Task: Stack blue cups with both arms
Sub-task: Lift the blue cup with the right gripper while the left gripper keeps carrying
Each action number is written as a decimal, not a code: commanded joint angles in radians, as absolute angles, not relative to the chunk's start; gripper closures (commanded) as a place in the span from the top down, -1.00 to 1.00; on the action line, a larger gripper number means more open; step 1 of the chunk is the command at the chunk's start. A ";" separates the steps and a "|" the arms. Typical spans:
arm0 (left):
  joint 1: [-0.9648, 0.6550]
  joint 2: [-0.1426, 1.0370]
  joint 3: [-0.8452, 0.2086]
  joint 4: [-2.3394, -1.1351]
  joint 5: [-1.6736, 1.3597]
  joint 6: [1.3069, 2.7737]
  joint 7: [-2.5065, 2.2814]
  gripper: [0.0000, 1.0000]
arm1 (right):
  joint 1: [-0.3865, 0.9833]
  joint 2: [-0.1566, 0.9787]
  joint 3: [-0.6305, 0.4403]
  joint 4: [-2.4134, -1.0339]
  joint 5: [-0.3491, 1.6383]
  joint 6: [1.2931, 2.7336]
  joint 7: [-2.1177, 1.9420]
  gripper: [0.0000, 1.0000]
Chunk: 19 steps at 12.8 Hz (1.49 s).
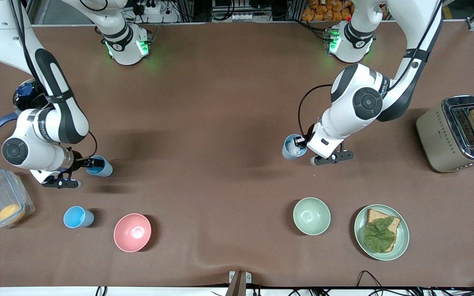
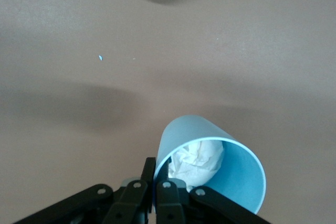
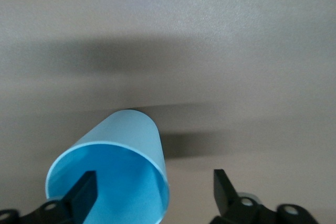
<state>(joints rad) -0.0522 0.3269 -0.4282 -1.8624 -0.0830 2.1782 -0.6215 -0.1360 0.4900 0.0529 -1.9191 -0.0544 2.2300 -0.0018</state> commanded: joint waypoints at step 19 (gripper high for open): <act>-0.209 0.411 -0.431 -1.855 -0.026 2.307 -0.894 -1.00 | -0.158 0.426 0.069 -1.722 0.090 1.941 -0.060 -1.00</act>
